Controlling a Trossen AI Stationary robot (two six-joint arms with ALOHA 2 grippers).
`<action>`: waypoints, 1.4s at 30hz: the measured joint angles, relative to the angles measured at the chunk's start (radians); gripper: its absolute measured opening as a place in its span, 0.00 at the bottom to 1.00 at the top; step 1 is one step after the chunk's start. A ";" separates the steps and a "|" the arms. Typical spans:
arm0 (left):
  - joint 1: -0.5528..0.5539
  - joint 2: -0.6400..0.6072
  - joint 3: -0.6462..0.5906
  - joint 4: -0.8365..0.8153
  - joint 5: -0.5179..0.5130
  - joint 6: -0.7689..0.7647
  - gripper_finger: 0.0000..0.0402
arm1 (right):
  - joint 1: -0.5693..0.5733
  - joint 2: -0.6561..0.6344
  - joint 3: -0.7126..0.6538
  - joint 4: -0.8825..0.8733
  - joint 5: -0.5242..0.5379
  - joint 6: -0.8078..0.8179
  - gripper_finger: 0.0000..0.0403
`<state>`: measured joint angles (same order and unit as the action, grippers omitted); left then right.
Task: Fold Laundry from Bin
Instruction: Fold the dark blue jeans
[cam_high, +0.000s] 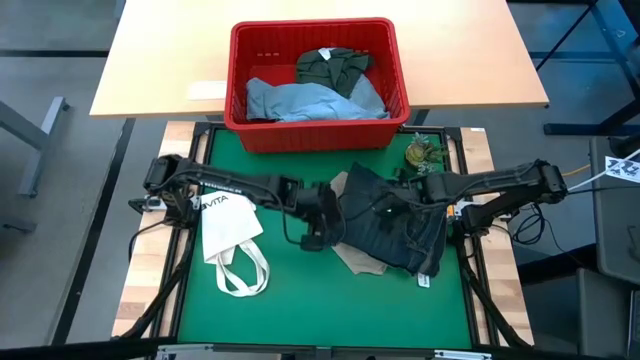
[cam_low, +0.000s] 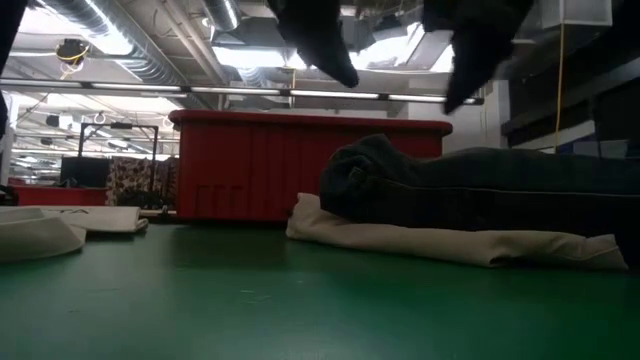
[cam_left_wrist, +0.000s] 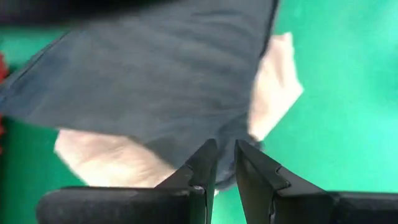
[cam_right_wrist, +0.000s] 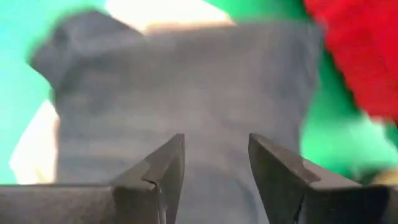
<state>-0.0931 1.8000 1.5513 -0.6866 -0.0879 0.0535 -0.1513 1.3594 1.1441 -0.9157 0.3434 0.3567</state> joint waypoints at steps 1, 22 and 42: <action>-0.011 0.001 -0.009 0.025 -0.001 -0.005 0.13 | 0.000 0.000 -0.009 0.052 -0.002 -0.024 0.44; 0.004 0.018 -0.414 0.472 -0.119 -0.105 0.13 | -0.280 0.273 -0.069 0.434 0.036 -0.155 0.44; 0.068 0.015 -0.591 0.641 -0.119 -0.131 0.13 | -0.347 0.281 -0.049 0.371 0.052 -0.171 0.44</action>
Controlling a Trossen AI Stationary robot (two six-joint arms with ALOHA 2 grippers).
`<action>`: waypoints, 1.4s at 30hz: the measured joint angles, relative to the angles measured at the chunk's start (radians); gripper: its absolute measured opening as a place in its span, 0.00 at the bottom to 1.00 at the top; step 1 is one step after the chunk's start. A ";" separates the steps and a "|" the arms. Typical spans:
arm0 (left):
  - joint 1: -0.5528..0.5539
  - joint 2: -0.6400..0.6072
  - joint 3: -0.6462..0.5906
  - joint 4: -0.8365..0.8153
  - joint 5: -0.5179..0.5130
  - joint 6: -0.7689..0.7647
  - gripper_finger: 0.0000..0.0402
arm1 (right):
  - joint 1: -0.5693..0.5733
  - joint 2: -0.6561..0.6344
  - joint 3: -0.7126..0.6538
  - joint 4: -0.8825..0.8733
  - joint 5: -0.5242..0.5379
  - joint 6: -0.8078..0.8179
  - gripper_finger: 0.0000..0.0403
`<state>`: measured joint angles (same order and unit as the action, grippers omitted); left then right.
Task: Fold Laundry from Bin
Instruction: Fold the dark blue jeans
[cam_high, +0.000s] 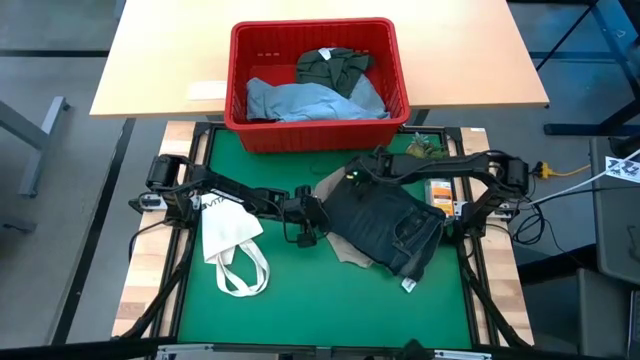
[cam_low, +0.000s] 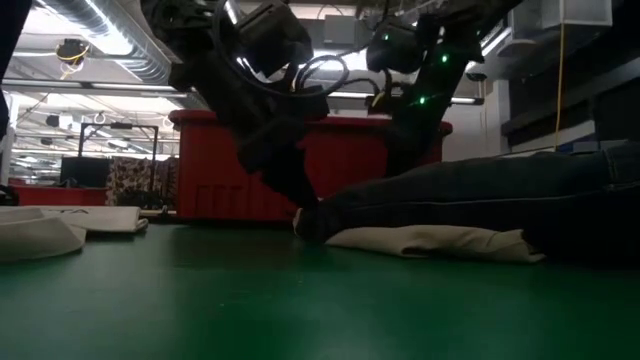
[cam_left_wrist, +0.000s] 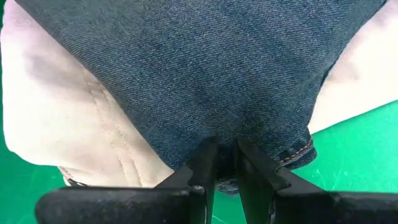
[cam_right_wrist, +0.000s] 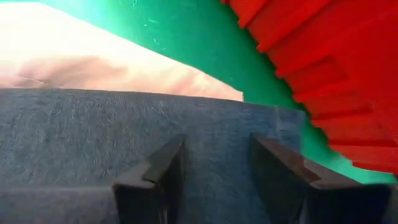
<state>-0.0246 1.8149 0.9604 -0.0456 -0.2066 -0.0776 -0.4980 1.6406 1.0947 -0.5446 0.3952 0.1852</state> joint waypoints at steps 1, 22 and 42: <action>-0.001 0.000 0.000 0.000 0.000 0.000 0.13 | 0.000 -0.014 0.009 -0.021 -0.001 -0.005 0.44; -0.063 0.005 0.196 -0.093 0.038 -0.001 0.13 | 0.308 -0.315 0.066 -0.476 -0.127 0.162 0.44; -0.077 0.003 0.235 -0.101 0.043 0.161 0.41 | 0.729 -0.258 0.066 -0.430 -0.169 0.364 0.44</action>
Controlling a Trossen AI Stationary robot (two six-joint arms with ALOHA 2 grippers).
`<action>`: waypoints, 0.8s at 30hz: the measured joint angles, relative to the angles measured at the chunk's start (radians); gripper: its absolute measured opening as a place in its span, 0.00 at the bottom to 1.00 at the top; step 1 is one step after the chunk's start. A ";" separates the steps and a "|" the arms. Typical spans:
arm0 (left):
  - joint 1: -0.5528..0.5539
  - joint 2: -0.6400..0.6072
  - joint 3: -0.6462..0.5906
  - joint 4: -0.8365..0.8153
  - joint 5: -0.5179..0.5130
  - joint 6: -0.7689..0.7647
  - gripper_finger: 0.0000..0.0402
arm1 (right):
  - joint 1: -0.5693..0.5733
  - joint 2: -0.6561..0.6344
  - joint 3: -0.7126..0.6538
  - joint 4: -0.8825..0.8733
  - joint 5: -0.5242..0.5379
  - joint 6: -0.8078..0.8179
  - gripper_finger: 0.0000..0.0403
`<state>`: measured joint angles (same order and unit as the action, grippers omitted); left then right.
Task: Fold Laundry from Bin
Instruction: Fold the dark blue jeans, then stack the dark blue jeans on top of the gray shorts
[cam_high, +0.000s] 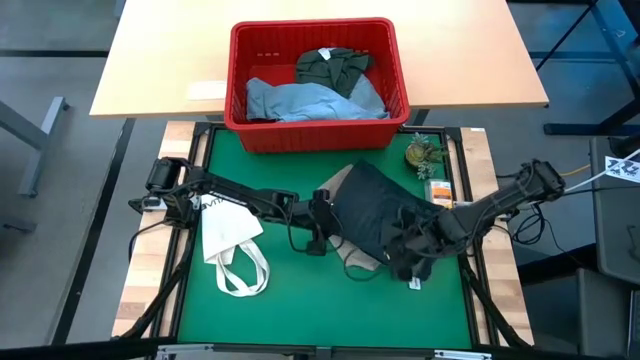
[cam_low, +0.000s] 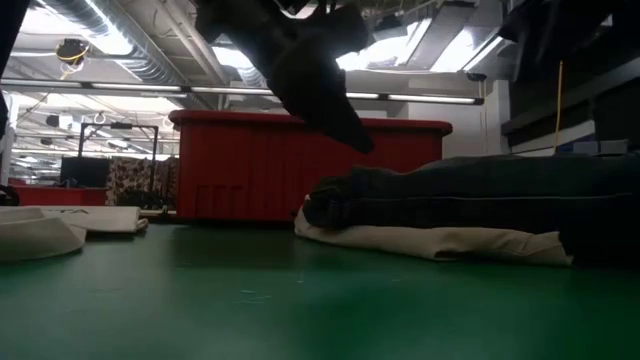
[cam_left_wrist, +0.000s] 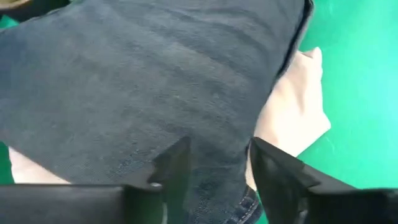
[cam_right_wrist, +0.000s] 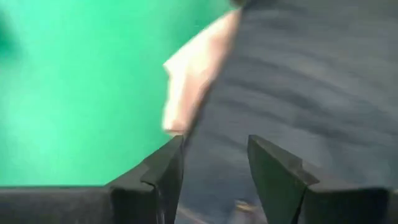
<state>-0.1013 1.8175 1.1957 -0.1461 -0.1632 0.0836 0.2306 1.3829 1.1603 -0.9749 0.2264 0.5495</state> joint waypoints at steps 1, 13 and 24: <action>-0.004 0.000 0.000 -0.002 0.000 0.012 0.44 | 0.012 0.007 0.000 0.012 -0.018 0.001 0.44; -0.053 0.010 0.000 0.013 -0.005 0.139 0.57 | 0.134 0.048 0.000 0.061 -0.043 0.061 0.44; -0.052 0.095 -0.001 0.044 -0.091 0.278 0.57 | 0.262 0.134 -0.001 -0.021 0.190 0.086 0.44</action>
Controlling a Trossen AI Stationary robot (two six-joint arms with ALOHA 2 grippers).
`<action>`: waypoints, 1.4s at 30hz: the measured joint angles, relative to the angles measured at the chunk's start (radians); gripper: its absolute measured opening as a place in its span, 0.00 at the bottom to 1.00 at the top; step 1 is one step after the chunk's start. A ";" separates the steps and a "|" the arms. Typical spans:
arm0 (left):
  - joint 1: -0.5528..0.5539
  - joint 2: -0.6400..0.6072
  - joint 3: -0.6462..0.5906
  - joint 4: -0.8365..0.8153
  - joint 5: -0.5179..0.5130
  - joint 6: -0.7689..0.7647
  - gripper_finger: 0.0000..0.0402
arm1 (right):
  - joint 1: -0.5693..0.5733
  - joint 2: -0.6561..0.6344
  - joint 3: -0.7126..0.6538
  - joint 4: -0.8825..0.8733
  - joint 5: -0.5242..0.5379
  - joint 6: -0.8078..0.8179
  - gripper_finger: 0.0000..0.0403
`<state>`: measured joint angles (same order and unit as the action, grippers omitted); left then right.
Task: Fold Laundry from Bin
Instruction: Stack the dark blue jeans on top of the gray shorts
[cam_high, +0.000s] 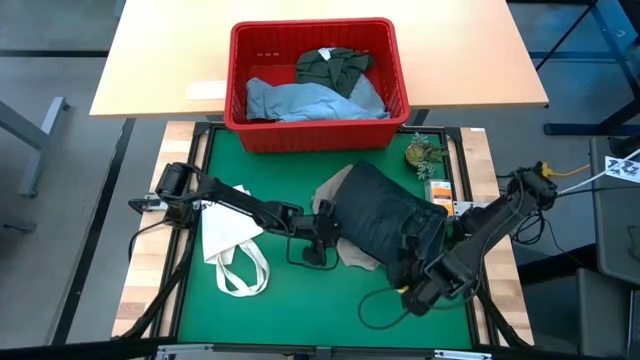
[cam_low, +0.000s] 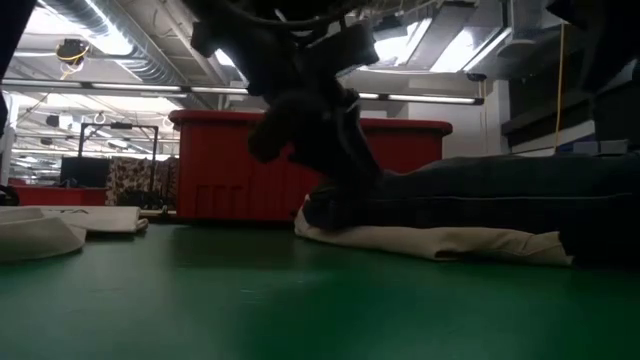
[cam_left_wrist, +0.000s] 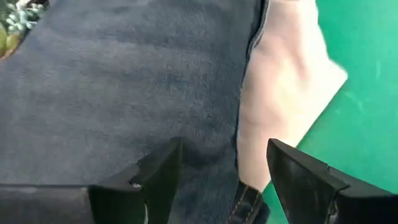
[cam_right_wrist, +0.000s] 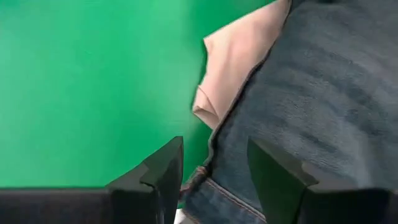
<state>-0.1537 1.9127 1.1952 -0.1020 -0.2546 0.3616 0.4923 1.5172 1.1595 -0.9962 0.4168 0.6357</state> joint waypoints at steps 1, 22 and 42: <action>0.000 0.002 0.000 -0.009 -0.005 0.012 0.57 | 0.002 0.014 0.000 0.000 0.010 -0.001 0.44; -0.004 0.118 0.001 0.065 -0.150 0.166 0.55 | -0.008 0.170 0.000 0.185 0.039 -0.015 0.44; -0.010 0.122 0.000 0.090 -0.195 0.164 0.19 | -0.067 0.302 0.000 0.455 0.189 0.039 0.44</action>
<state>-0.1638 2.0345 1.1954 -0.0115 -0.4497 0.5259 0.4252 1.8189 1.1595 -0.5415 0.6057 0.6747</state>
